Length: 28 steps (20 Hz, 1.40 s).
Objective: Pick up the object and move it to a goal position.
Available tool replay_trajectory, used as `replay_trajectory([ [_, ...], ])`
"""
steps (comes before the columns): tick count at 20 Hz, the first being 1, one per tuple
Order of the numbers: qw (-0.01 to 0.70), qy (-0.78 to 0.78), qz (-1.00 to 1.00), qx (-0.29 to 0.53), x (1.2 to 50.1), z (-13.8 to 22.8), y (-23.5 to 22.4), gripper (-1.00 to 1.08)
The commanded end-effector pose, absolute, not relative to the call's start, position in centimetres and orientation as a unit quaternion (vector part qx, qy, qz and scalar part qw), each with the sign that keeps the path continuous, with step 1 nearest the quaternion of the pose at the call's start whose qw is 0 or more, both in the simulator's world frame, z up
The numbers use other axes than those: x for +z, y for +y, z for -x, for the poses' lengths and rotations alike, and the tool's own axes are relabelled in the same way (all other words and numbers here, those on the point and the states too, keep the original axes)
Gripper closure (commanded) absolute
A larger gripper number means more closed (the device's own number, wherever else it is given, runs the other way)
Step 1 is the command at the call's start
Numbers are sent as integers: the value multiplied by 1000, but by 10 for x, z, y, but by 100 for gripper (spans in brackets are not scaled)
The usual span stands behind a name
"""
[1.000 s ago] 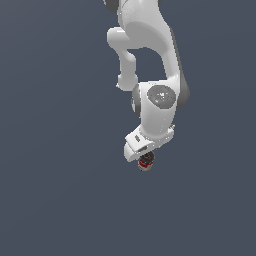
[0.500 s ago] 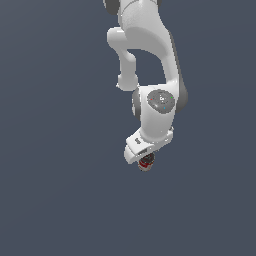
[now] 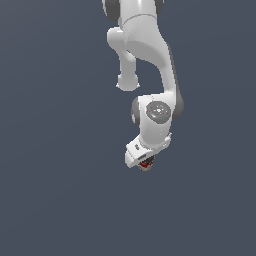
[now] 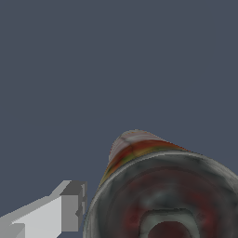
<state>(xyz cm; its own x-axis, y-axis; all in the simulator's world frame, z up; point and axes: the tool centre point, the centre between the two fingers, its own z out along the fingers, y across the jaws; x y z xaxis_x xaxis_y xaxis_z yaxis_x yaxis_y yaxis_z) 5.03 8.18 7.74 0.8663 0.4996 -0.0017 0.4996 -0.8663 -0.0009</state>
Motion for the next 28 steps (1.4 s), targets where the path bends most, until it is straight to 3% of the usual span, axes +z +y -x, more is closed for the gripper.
replay_trajectory([
  [1,0,-259,966,0,77,-52,82,-92],
  [2,0,-259,966,0,77,-52,82,108],
  [17,0,-258,966,1,83,-50,75,108],
  [28,0,-258,966,1,143,-35,7,108],
])
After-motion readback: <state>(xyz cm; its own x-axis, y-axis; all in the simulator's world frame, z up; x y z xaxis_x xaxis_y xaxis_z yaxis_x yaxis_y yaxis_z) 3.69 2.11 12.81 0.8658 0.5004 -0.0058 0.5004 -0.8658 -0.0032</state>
